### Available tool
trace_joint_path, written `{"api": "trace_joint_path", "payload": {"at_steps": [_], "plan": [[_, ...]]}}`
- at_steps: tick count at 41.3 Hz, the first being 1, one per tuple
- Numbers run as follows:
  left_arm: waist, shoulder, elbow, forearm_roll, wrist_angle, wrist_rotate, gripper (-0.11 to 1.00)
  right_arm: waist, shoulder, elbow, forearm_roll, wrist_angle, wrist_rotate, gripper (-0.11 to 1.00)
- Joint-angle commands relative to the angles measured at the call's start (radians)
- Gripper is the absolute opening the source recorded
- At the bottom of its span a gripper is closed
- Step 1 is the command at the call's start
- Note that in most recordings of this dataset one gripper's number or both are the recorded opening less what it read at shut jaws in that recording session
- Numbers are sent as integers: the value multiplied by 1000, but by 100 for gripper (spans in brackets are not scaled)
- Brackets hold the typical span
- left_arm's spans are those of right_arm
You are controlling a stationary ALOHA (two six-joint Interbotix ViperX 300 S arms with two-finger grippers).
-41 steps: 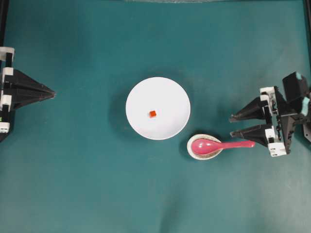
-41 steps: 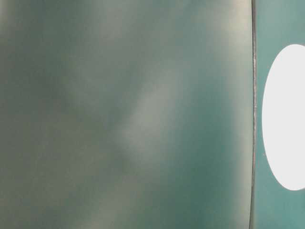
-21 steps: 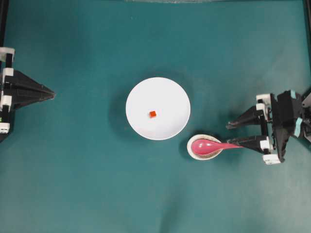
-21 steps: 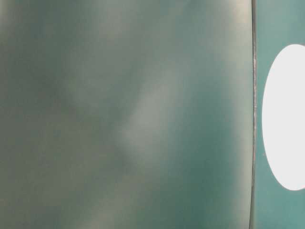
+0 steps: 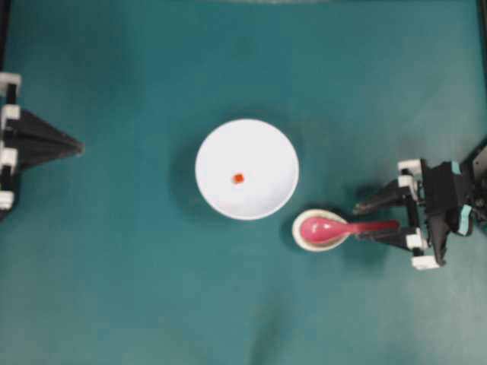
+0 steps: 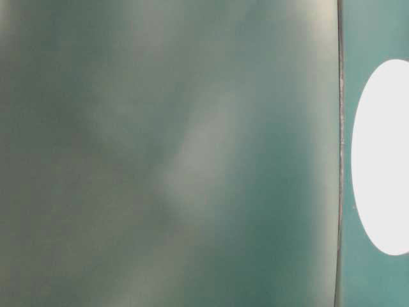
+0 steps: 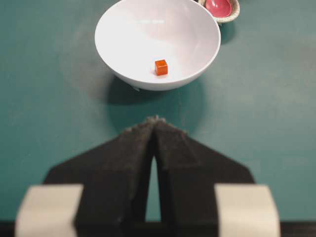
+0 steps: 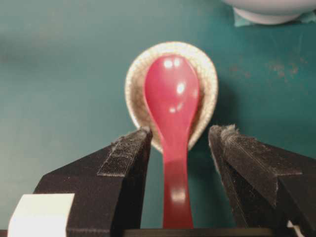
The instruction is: Grip the spoon and scoop the red block from the bowl with right arm.
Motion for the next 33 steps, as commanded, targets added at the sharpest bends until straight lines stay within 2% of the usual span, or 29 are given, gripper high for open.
{"api": "trace_joint_path", "payload": {"at_steps": [1,8,23,33], "plan": [[2,6,-21,0,-3,-2,0,8,5,-12,9,-9,-15,56],[2,3,-21,0,0,-2,0,20,34,-18,21,3,-38,56],[2,6,-21,-2,2,-2,0,49,64,2,57,6,-40,56],[2,8,-21,0,2,-2,0,55,64,0,57,5,-40,55]]}}
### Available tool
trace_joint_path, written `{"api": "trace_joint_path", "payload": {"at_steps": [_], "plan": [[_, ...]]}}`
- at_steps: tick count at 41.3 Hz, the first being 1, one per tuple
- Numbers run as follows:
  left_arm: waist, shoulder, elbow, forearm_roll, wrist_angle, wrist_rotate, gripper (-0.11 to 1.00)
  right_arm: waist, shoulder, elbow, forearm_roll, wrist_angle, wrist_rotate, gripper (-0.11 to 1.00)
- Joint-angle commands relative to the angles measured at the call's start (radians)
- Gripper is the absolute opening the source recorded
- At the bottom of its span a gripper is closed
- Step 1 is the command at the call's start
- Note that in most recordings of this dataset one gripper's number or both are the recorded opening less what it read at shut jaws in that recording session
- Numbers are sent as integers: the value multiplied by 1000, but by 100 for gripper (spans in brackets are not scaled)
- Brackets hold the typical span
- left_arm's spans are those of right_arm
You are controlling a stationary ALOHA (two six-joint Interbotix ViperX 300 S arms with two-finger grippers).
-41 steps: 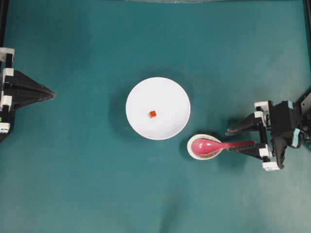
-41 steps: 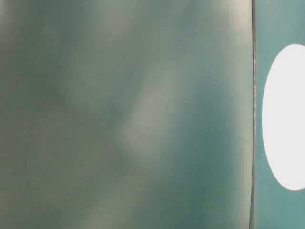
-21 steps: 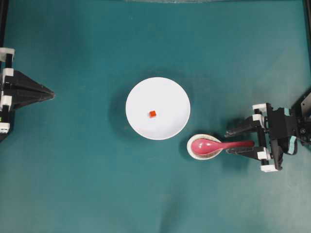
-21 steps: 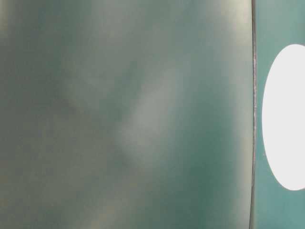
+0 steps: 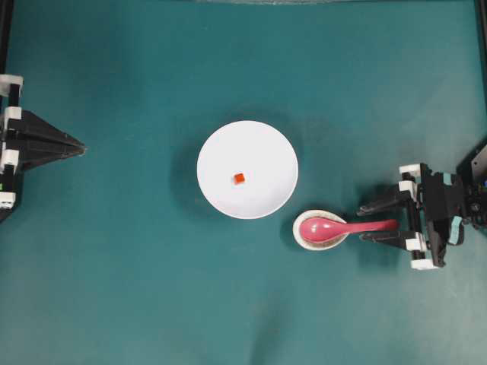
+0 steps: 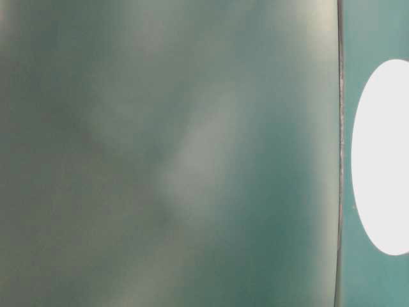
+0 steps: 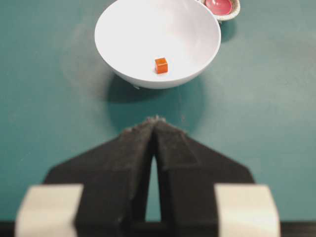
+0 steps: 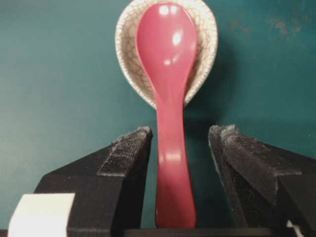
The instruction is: Grip the spoon and scoop the red block from the bowl with right arm.
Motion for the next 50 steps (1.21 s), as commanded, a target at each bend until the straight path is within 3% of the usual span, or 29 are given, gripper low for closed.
{"api": "trace_joint_path", "payload": {"at_steps": [1,34,50], "plan": [[2,8,-21,0,-5,-2,0,6,-8,-8,3,-9,-2,55],[2,11,-21,0,2,-2,0,15,-11,-12,5,-34,-2,53],[2,11,-20,0,2,-2,0,15,-11,-12,3,-32,-2,28]]}}
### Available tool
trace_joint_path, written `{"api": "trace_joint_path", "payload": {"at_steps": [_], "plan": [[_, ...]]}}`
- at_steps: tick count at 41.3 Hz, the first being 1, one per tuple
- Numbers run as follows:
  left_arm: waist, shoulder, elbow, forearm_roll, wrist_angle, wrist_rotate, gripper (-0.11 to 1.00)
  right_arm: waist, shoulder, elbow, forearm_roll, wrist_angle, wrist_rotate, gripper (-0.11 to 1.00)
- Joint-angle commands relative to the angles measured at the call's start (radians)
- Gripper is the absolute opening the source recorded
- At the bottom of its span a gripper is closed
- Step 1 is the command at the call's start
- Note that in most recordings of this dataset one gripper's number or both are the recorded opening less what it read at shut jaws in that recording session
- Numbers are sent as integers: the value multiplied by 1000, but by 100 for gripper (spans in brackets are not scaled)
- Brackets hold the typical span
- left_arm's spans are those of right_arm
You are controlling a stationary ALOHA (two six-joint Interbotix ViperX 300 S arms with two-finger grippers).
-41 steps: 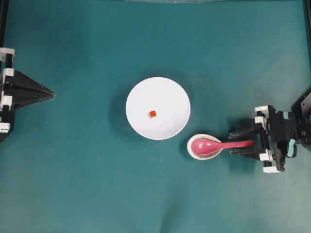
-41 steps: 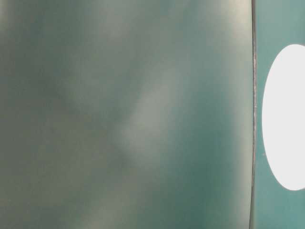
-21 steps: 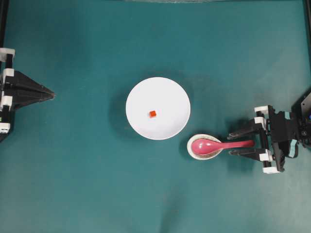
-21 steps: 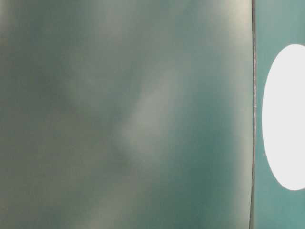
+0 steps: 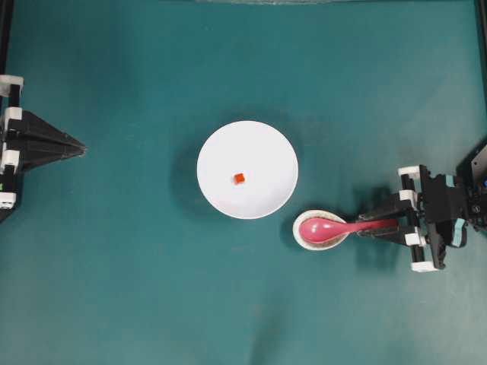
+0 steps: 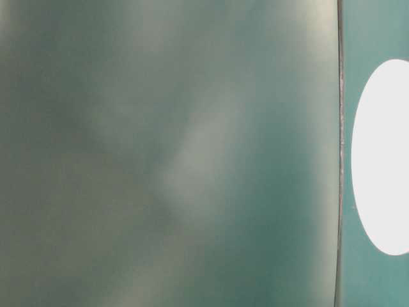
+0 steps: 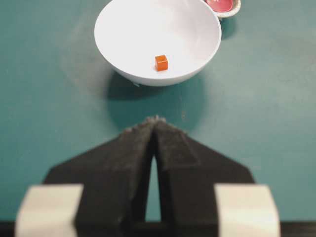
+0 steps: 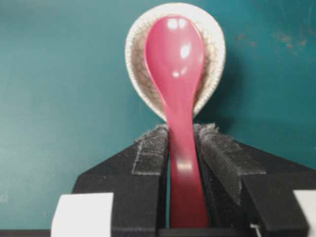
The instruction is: Grip the spoon and scoop the red block from the bowl with right arm.
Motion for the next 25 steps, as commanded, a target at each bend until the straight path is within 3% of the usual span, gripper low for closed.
{"api": "trace_joint_path", "payload": {"at_steps": [1,25], "plan": [[0,8,-21,-2,-5,-2,0,5,-11,-8,2,-6,-2,27],[2,15,-18,-2,0,0,0,2,-110,-5,2,55,-2,25]]}}
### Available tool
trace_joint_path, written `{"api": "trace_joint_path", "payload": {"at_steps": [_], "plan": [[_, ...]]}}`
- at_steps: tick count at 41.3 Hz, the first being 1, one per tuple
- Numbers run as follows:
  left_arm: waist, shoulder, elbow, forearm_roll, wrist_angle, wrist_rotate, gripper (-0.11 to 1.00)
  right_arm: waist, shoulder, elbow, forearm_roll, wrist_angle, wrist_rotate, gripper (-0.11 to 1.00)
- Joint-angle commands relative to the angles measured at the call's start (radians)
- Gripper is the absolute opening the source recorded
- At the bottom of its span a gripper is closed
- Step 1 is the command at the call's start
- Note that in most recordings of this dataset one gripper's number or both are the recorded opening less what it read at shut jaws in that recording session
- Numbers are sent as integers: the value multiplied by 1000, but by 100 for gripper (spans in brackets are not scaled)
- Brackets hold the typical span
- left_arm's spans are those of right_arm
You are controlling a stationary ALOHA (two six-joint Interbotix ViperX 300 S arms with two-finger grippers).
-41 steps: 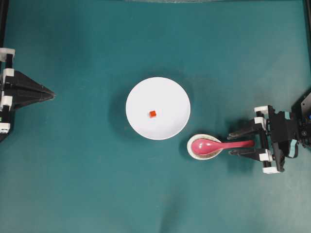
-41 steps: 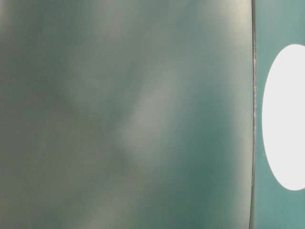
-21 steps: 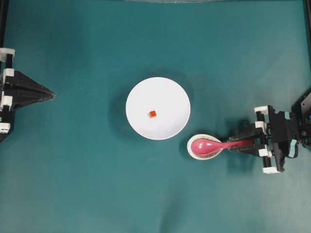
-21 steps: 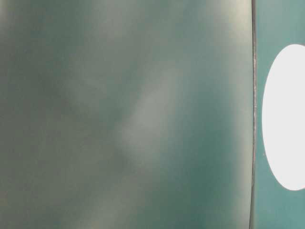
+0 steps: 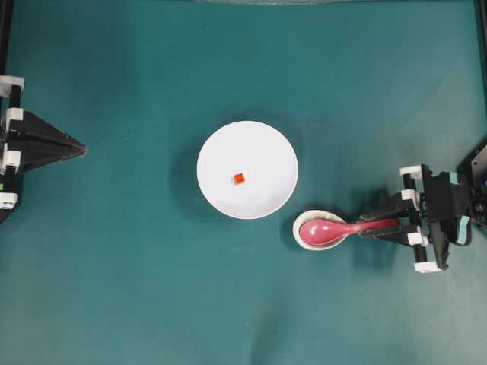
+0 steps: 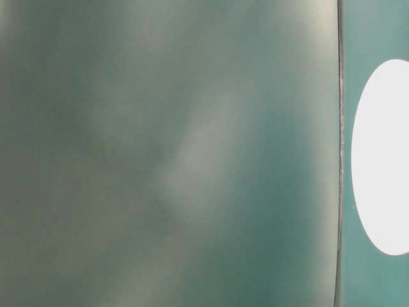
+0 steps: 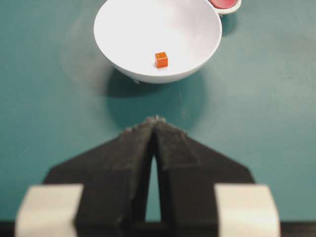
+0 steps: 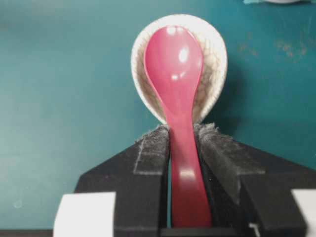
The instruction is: Grip the spoon and scoop the red block from the bowl with right arm.
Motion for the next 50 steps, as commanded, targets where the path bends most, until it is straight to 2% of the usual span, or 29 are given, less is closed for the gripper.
{"api": "trace_joint_path", "payload": {"at_steps": [1,7,16,30,40,50], "plan": [[3,11,-18,-2,-5,0,0,-2,-55,-9,3,25,-2,25],[3,11,-18,-2,-3,-2,0,-20,-149,-18,3,91,-2,25],[3,9,-18,0,-3,-2,0,-89,-334,-58,2,295,-20,25],[3,11,-18,0,-2,0,0,-288,-575,-186,0,649,-149,25],[3,11,-18,-2,14,0,0,-431,-612,-325,-11,919,-172,25],[3,9,-18,0,21,0,0,-511,-589,-463,-34,1081,-172,25]]}}
